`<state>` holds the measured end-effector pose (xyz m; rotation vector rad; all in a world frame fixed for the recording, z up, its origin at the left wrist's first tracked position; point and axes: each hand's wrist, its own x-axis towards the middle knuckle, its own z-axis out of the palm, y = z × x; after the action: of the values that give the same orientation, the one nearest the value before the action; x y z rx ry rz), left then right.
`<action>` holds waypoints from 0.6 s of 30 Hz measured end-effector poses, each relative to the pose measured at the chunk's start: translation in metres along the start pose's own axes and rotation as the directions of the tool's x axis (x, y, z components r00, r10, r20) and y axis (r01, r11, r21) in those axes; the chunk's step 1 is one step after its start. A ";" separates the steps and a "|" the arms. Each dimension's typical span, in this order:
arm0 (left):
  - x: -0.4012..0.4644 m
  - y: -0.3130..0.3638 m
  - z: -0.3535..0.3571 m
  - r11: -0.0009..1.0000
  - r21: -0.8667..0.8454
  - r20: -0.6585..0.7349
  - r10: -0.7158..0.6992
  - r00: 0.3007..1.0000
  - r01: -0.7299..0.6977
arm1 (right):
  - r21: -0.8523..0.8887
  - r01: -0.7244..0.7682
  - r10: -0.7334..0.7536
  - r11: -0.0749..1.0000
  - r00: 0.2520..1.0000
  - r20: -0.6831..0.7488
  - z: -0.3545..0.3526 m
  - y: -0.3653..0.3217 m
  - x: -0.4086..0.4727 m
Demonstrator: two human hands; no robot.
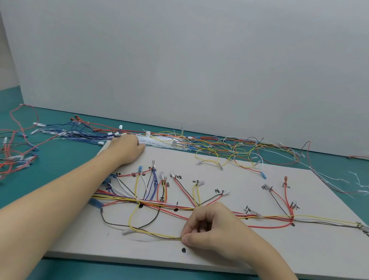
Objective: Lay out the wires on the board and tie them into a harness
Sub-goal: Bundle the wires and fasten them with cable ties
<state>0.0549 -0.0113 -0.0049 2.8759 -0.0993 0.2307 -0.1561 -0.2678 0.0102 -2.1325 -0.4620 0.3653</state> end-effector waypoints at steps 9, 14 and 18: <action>0.000 -0.004 0.000 0.973 -0.197 -0.315 0.051 0.948 -0.118 | 0.012 -0.005 0.006 1.000 1.000 -0.020 0.002 -0.001 -0.002; 0.005 -0.004 -0.006 0.896 -0.403 -0.426 -0.006 0.904 -0.184 | 0.006 -0.012 0.012 1.000 1.000 -0.019 0.002 -0.003 -0.002; 0.005 0.001 -0.015 0.781 -0.613 -0.421 -0.195 0.886 -0.119 | 0.005 -0.016 0.016 1.000 1.000 -0.022 0.002 -0.004 -0.004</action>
<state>0.0577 -0.0088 0.0107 2.0808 -0.0164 0.7253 -0.1610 -0.2656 0.0128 -2.1348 -0.4308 0.3515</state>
